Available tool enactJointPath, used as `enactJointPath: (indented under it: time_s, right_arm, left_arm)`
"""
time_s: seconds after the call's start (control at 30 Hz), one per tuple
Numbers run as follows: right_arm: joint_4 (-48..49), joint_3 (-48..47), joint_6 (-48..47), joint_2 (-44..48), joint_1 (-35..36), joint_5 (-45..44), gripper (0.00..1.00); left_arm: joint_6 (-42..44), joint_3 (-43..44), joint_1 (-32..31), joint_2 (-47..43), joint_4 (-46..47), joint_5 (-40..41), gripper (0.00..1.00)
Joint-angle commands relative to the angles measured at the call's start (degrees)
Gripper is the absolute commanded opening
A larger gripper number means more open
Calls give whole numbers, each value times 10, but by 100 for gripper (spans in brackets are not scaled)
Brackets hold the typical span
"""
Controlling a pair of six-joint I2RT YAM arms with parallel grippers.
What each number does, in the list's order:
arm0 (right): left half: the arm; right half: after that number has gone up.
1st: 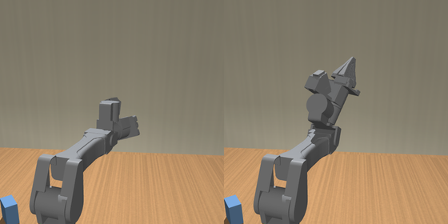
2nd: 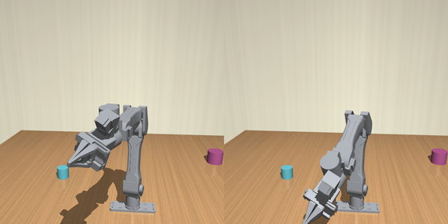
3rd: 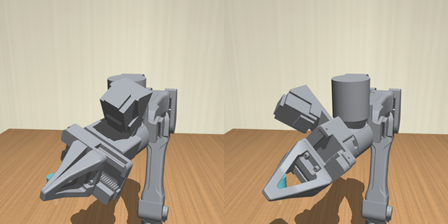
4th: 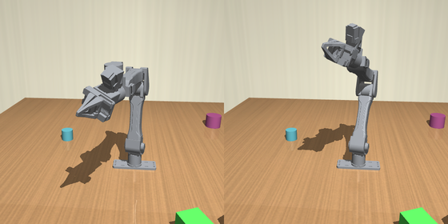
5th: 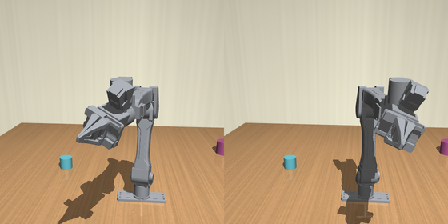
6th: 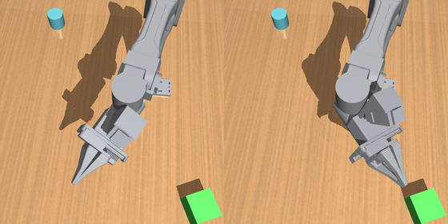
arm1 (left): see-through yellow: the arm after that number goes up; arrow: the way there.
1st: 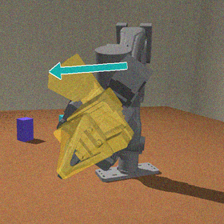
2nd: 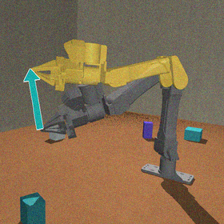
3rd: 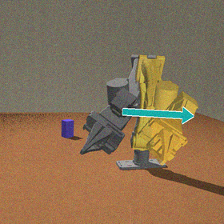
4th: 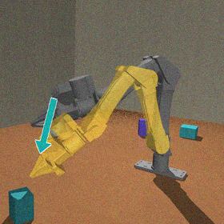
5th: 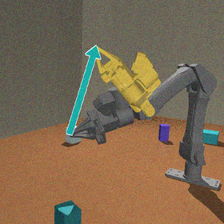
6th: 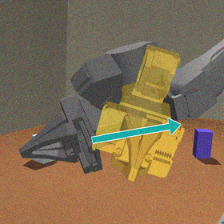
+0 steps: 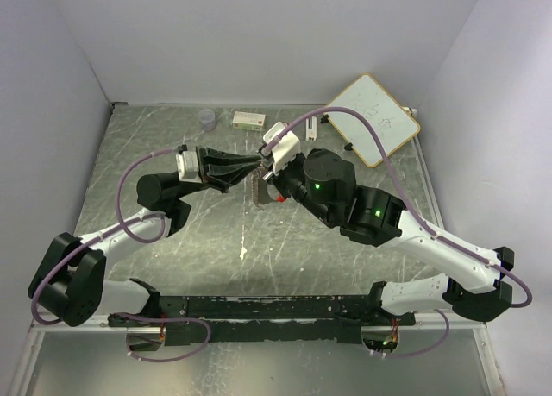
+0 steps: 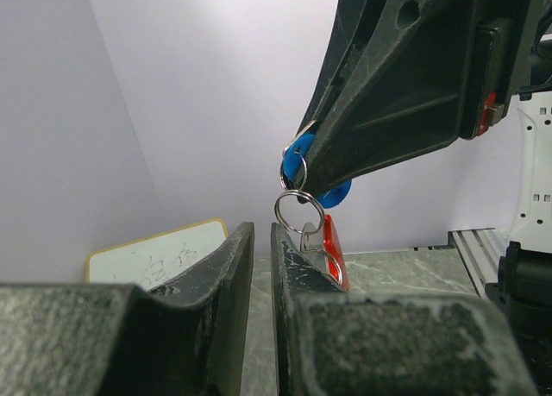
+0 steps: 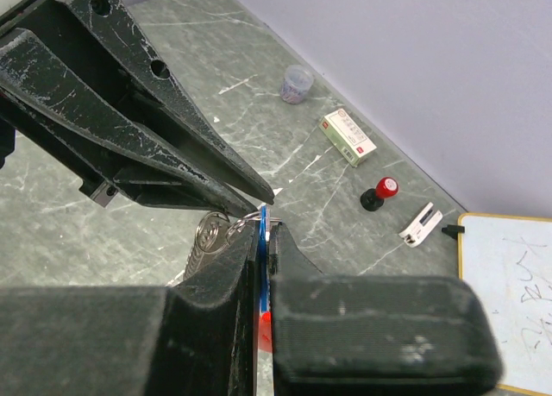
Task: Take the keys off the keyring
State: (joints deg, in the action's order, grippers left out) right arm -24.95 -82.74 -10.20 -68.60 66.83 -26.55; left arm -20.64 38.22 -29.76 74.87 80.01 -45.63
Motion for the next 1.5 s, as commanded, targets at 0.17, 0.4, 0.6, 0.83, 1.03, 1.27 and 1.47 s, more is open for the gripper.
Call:
enactJointPath:
  time_s: [0.17, 0.4, 0.6, 0.83, 1.03, 1.27, 1.47]
  right_arm:
    - [18, -5, -7, 15, 1, 0, 0]
    - [18, -3, -4, 15, 2, 3, 0]
    - [21, -1, -4, 18, 2, 7, 0]
    - [18, -4, -5, 13, 2, 12, 0]
    - [19, -1, -6, 15, 2, 13, 0]
    - [20, 1, -5, 14, 2, 17, 0]
    - [22, 1, -6, 14, 2, 18, 0]
  left_arm:
    - [-31, 0, 3, -8, 63, -3, 24]
    - [-79, -5, 3, 7, 137, -23, 25]
    - [-96, 1, 3, 27, 155, -29, 25]
    - [-96, 3, 3, 30, 157, -16, 30]
    - [-94, -3, 3, 25, 161, -2, 32]
    - [-75, -17, 4, 6, 145, 25, 32]
    - [-91, -16, 3, 6, 166, 20, 33]
